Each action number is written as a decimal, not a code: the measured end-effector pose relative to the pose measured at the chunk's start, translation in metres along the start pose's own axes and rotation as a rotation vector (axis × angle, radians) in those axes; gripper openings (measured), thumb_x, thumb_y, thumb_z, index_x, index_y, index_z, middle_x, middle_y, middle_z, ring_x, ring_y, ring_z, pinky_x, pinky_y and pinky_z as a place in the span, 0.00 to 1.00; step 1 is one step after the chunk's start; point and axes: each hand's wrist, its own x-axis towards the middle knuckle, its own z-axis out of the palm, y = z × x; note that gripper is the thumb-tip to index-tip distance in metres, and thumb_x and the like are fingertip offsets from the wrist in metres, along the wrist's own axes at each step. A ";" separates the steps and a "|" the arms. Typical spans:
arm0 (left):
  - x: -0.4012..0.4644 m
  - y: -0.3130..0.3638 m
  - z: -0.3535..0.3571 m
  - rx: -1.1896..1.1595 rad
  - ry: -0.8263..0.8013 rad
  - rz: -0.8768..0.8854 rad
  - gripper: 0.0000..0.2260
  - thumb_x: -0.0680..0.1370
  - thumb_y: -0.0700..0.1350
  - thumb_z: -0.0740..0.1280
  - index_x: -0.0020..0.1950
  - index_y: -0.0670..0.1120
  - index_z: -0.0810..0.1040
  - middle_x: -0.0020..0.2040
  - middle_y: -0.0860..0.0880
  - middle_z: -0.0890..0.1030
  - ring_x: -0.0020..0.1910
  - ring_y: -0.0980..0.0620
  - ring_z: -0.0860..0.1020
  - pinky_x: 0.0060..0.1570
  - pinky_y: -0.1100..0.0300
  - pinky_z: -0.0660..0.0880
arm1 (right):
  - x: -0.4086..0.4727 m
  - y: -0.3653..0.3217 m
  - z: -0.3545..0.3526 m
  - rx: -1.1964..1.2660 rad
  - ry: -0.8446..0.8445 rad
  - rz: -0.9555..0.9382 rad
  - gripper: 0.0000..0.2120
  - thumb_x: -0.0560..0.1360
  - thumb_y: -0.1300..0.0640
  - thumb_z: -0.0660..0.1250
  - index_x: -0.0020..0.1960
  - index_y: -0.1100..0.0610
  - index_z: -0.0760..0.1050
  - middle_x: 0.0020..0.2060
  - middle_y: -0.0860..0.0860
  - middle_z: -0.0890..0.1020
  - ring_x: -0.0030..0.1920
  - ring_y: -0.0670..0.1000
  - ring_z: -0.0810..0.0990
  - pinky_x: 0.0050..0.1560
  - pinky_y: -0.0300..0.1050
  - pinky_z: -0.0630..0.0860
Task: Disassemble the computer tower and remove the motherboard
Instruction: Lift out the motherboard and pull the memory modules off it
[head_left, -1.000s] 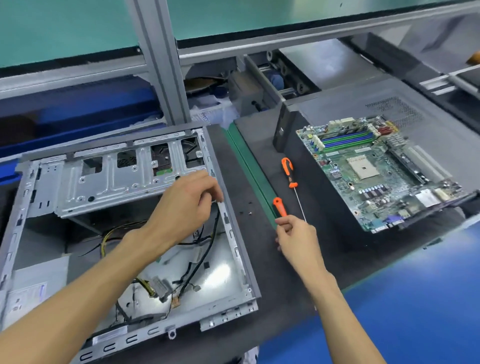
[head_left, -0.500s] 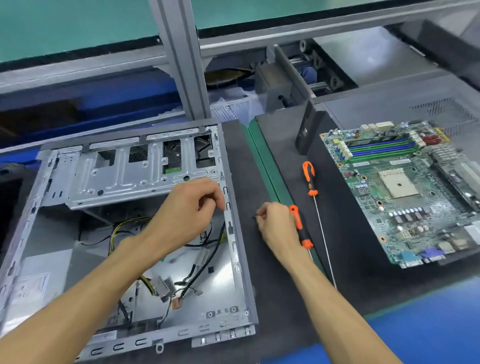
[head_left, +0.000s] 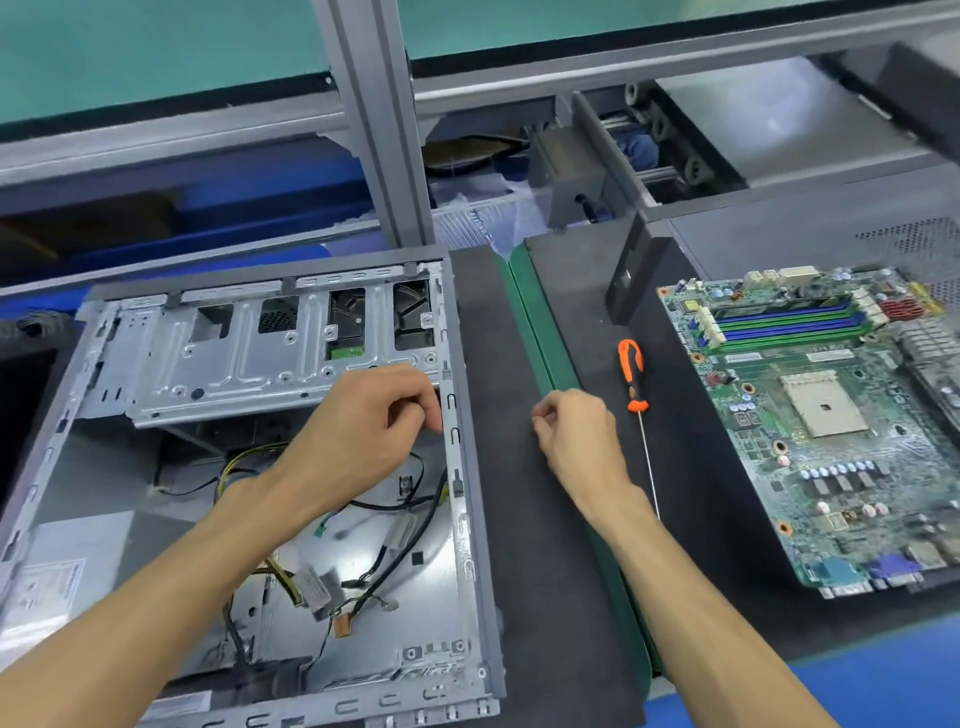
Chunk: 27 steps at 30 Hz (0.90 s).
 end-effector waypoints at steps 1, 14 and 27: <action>0.001 0.000 -0.001 -0.004 0.003 -0.002 0.18 0.74 0.31 0.62 0.35 0.52 0.79 0.37 0.56 0.79 0.35 0.52 0.75 0.33 0.66 0.70 | 0.002 -0.002 -0.001 -0.036 -0.016 -0.013 0.07 0.79 0.60 0.66 0.49 0.56 0.83 0.48 0.55 0.83 0.48 0.59 0.83 0.50 0.51 0.80; 0.000 0.003 0.001 -0.005 0.011 -0.020 0.17 0.74 0.31 0.62 0.35 0.51 0.79 0.36 0.54 0.79 0.34 0.51 0.74 0.33 0.65 0.69 | 0.002 -0.021 0.005 -0.387 -0.178 -0.187 0.04 0.77 0.66 0.64 0.51 0.62 0.75 0.50 0.58 0.79 0.52 0.63 0.80 0.41 0.47 0.65; -0.003 0.011 0.000 -0.134 0.137 -0.220 0.17 0.75 0.31 0.61 0.38 0.49 0.81 0.36 0.50 0.82 0.36 0.49 0.80 0.37 0.56 0.78 | -0.002 -0.024 -0.021 0.053 -0.047 0.078 0.01 0.72 0.61 0.71 0.42 0.58 0.81 0.43 0.54 0.84 0.48 0.60 0.82 0.47 0.49 0.81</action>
